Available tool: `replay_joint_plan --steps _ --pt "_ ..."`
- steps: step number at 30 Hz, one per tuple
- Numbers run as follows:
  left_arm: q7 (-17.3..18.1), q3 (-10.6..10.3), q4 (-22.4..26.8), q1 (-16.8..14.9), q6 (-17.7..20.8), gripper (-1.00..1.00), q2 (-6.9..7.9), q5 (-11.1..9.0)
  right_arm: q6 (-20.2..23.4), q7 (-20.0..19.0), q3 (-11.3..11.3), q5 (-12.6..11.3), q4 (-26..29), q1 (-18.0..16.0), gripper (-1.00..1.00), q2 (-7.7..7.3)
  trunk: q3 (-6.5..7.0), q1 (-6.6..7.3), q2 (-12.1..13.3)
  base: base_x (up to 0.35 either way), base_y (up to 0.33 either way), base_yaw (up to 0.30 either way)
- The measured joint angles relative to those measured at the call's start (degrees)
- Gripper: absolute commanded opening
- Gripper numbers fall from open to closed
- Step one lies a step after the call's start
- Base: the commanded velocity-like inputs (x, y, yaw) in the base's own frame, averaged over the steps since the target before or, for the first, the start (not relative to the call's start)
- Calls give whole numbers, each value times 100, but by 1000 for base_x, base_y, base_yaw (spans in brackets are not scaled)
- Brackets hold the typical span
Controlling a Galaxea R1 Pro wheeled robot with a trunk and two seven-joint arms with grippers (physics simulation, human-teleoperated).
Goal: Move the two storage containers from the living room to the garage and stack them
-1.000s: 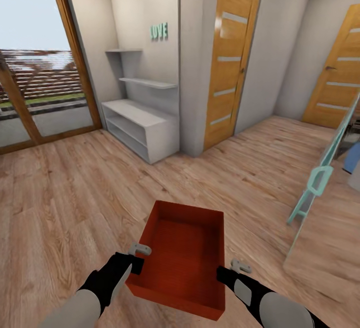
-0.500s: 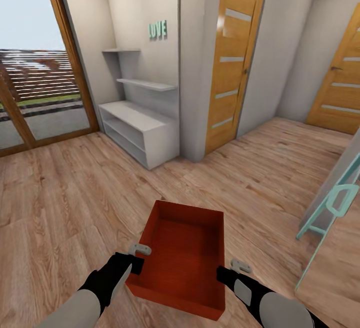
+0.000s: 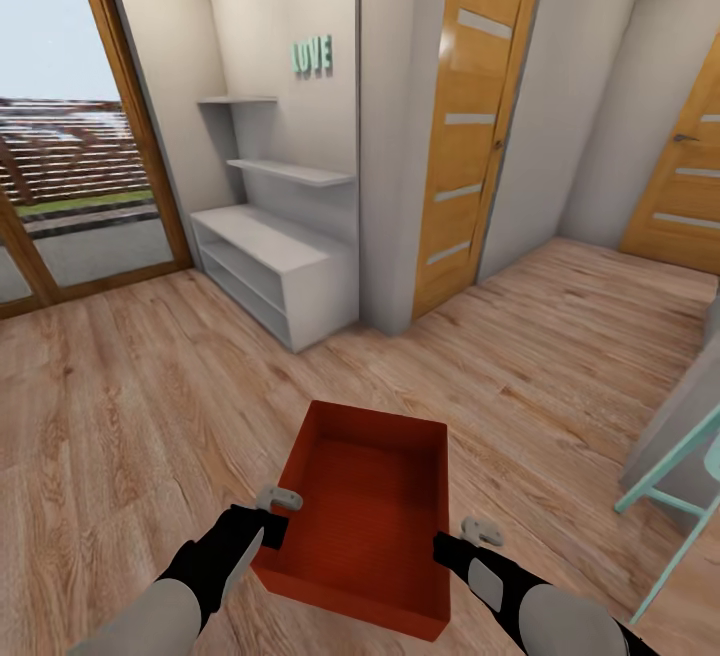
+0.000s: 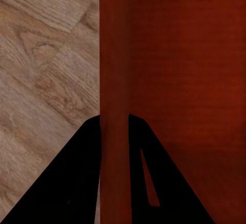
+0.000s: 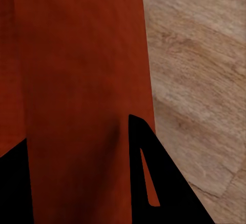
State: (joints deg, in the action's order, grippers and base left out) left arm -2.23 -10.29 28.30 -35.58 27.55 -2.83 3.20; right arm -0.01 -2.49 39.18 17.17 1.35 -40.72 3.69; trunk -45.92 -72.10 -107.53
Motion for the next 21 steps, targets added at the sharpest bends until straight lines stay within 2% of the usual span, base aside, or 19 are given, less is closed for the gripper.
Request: replay_joint_plan --steps 21 --pt "0 0 0 0 0 -100 -1 0 0 -2 0 0 0 0 -100 -1 0 0 0 341 0 0"
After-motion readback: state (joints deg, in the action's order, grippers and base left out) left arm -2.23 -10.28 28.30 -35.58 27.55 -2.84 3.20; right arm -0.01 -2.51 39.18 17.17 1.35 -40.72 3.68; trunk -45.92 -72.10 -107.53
